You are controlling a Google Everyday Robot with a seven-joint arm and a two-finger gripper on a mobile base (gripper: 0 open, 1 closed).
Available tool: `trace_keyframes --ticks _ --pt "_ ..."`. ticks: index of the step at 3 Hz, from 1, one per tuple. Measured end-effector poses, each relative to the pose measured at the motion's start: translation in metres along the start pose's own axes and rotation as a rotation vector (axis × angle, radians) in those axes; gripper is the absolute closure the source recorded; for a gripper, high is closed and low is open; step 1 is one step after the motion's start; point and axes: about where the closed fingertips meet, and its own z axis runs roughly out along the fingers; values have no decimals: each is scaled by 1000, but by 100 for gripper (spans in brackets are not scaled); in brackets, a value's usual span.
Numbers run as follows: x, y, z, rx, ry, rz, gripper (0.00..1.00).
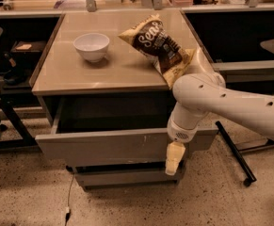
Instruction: Open top drawer
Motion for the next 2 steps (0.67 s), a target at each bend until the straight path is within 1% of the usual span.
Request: trace_keyframes --ticks 1,2 --pt "1 16 -3 -32 3 -6 0" --pt "2 47 -12 -91 -22 -24 0"
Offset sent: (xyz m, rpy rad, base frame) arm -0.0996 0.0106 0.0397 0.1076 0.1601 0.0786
